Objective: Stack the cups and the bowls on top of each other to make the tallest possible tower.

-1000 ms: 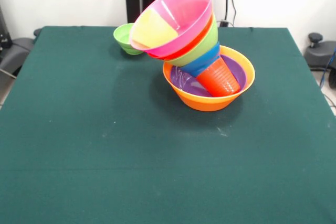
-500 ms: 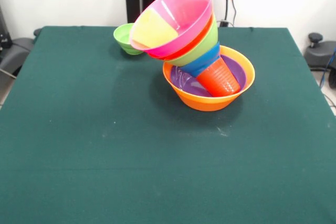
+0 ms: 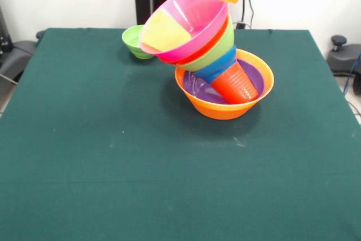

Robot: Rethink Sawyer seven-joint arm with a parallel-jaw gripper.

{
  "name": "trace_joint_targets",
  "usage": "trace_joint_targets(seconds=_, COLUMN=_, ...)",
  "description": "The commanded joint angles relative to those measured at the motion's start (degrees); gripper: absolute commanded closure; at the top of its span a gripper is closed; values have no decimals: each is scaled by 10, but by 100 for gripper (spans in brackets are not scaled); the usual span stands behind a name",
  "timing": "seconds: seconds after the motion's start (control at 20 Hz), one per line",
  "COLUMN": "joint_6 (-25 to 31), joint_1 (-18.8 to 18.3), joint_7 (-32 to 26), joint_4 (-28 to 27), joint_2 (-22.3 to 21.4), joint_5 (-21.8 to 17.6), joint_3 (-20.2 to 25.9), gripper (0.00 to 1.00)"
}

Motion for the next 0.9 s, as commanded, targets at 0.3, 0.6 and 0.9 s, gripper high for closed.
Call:
trace_joint_targets(seconds=0.3, joint_6=1, joint_1=-19, joint_7=-20, joint_4=21, joint_2=46, joint_5=-88, joint_3=-41, gripper=100)
trace_joint_targets(seconds=0.6, joint_6=-2, joint_1=-38, joint_7=-28, joint_4=23, joint_2=55, joint_5=-111, joint_3=-36, gripper=100)
trace_joint_targets(seconds=0.9, joint_6=8, joint_1=-61, joint_7=-31, joint_4=36, joint_2=75, joint_5=-105, joint_3=-2, gripper=100)
